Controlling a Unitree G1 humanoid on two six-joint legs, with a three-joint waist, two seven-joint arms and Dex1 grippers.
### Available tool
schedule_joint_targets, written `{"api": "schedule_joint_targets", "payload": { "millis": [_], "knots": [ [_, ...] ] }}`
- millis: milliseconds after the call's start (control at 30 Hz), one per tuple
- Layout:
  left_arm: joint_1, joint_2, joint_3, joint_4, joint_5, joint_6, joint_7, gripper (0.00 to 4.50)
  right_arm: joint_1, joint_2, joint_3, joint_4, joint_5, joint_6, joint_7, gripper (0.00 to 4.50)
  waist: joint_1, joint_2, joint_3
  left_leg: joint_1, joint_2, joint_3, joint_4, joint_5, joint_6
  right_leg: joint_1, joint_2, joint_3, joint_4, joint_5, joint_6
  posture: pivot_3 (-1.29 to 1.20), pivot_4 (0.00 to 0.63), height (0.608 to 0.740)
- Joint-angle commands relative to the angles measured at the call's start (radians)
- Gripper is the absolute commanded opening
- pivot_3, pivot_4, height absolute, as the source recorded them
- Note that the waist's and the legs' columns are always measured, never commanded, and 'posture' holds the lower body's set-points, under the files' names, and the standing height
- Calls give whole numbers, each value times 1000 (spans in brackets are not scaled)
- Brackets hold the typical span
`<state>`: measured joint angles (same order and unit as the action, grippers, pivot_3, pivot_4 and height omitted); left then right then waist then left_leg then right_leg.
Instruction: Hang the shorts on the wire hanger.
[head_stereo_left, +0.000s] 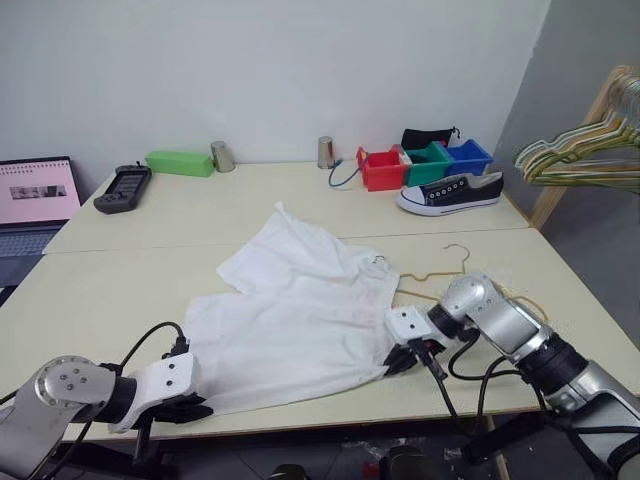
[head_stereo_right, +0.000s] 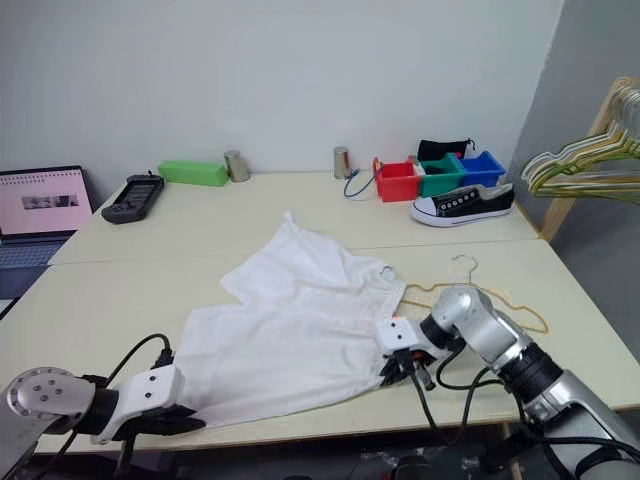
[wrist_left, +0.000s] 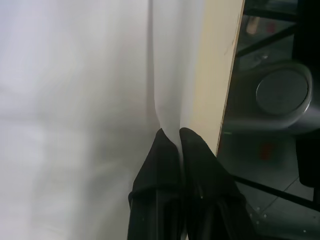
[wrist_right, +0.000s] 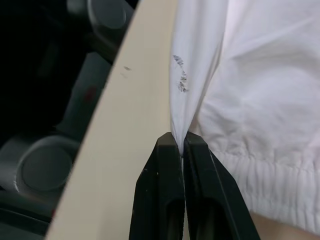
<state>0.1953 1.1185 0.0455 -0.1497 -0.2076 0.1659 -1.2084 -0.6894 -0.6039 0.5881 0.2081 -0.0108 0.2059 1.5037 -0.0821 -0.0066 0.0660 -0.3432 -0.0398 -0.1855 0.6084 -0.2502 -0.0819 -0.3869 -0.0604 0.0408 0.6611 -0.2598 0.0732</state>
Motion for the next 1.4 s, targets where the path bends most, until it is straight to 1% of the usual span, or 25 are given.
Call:
{"api": "schedule_joint_targets", "payload": {
  "millis": [33,67,100,167,200,233,267,333,367,433,533,600,633,667,733,767,833,900,1000,1033,1100,1200,1233,1300,1400],
  "knots": [
    [-556,-77,-4,411,181,-87,291,20,-374,135,-135,459,-62,-151,-272,0,5,-1,7,-1,0,0,1,1,1,-1,1,-2,4,2,-3,-22,0,740],
    [-746,-105,-28,569,248,-132,408,20,-481,174,-160,603,-91,-204,-441,0,7,-2,7,-1,1,-2,1,2,3,-1,3,-3,3,3,-3,-23,0,740],
    [-913,-125,-54,713,312,-177,520,20,-572,203,-180,723,-118,-252,-596,0,9,-3,8,-2,4,-4,1,4,3,-2,6,-4,3,7,-8,-24,0,740],
    [-1233,-155,-98,974,415,-253,743,20,-735,237,-219,901,-166,-344,-940,0,7,-9,5,-5,7,-11,-1,10,-8,-6,10,-9,3,11,-14,-25,0,740],
    [-1364,-166,-120,1072,463,-295,865,20,-802,244,-251,957,-169,-377,-1093,0,1,-13,1,-9,8,-12,-1,15,-17,-11,11,-9,4,15,-20,-27,0,740],
    [-1462,-174,-141,1146,502,-332,963,20,-850,248,-279,994,-169,-405,-1209,0,1,-13,1,-13,8,-10,-2,15,-29,-18,10,-6,4,15,-21,-33,0,740],
    [-1530,-183,-158,1199,524,-368,1017,20,-883,249,-296,1018,-172,-435,-1292,0,-1,-15,0,-15,7,-9,-2,14,-31,-21,9,-6,3,15,-21,-37,0,740],
    [-1610,-215,-177,1263,534,-442,1044,20,-904,256,-302,1035,-191,-507,-1351,0,-8,-15,-2,-20,1,-3,-2,11,-28,-28,3,1,2,15,-21,-48,0,740],
    [-1627,-229,-189,1282,540,-470,1035,20,-898,263,-298,1037,-202,-541,-1351,0,-12,-14,-5,-20,-1,3,-1,7,-22,-29,-1,3,2,15,-20,-51,0,740],
    [-1622,-249,-194,1300,531,-494,971,20,-859,278,-291,1033,-210,-595,-1284,0,-26,-12,-6,-20,-3,10,0,3,-14,-29,-5,4,0,12,-15,-62,0,740],
    [-1474,-261,-205,1254,462,-473,631,20,-743,295,-287,1005,-191,-636,-1092,0,-56,-12,-7,-22,-4,17,1,0,-10,-31,-9,5,0,11,-13,-75,0,740],
    [-1315,-233,-218,1124,400,-444,392,20,-676,298,-291,983,-180,-646,-1001,0,-69,-12,-7,-21,-4,20,2,0,-9,-30,-9,5,1,10,-13,-78,0,740],
    [-1238,-214,-216,1042,368,-417,310,20,-647,298,-290,974,-179,-640,-963,0,-84,-12,-6,-21,-3,21,2,0,-9,-30,-9,5,1,10,-13,-80,0,740],
    [-1137,-186,-211,922,322,-339,213,20,-608,298,-286,957,-175,-633,-905,0,-97,-12,-6,-22,-3,22,4,0,-9,-31,-9,5,3,10,-13,-77,0,740],
    [-880,-89,-193,617,200,-190,18,20,-520,297,-273,914,-170,-617,-782,0,-129,-12,-6,-25,-2,22,4,0,-9,-35,-9,5,4,10,-13,-77,0,740],
    [-775,-47,-176,492,149,-129,-48,20,-483,293,-264,890,-172,-617,-731,0,-146,-12,-6,-25,-1,22,4,0,-9,-36,-9,6,5,10,-13,-75,0,740],
    [-633,17,-133,317,80,-31,-108,20,-432,291,-269,843,-166,-589,-676,0,-172,-13,-6,-22,1,21,5,0,-9,-35,-6,7,6,10,-13,-64,0,740],
    [-522,68,-88,199,37,46,-121,20,-380,285,-261,789,-173,-572,-625,0,-170,-13,-6,-20,3,21,6,-2,-5,-35,-4,7,12,10,-13,-56,0,740],
    [-454,94,-51,143,39,83,-92,20,-325,284,-255,716,-175,-537,-563,0,-155,-12,-5,-19,3,21,5,-3,-3,-35,-4,5,16,9,-11,-45,0,740],
    [-443,98,-40,134,42,91,-83,20,-308,280,-252,684,-172,-520,-534,0,-145,-11,-5,-15,3,20,5,-2,-2,-32,-4,5,18,8,-11,-45,0,740],
    [-415,105,-13,99,29,112,-83,20,-276,266,-244,612,-157,-486,-454,0,-127,-11,-3,-1,4,19,4,-2,-1,-17,-2,4,16,5,-6,-41,0,740],
    [-268,137,96,-87,-95,178,-183,20,-209,200,-219,426,-102,-398,-251,0,-90,-10,-2,14,14,19,4,-3,-1,0,7,2,15,3,-9,-33,1,740],
    [-212,145,135,-155,-135,207,-213,20,-184,172,-211,358,-78,-367,-182,0,-81,-10,-2,15,16,19,4,-4,1,1,8,1,15,1,-12,-30,1,740],
    [-96,150,200,-282,-182,255,-249,20,-132,106,-195,218,-27,-282,-55,0,-61,-10,-1,14,16,20,4,-4,1,0,8,1,15,1,-13,-30,1,740],
    [17,142,261,-390,-227,297,-280,20,-67,11,-166,55,32,-188,81,0,-47,-9,-1,13,16,21,4,-4,1,0,8,2,14,0,-13,-28,3,740]
  ]
}}
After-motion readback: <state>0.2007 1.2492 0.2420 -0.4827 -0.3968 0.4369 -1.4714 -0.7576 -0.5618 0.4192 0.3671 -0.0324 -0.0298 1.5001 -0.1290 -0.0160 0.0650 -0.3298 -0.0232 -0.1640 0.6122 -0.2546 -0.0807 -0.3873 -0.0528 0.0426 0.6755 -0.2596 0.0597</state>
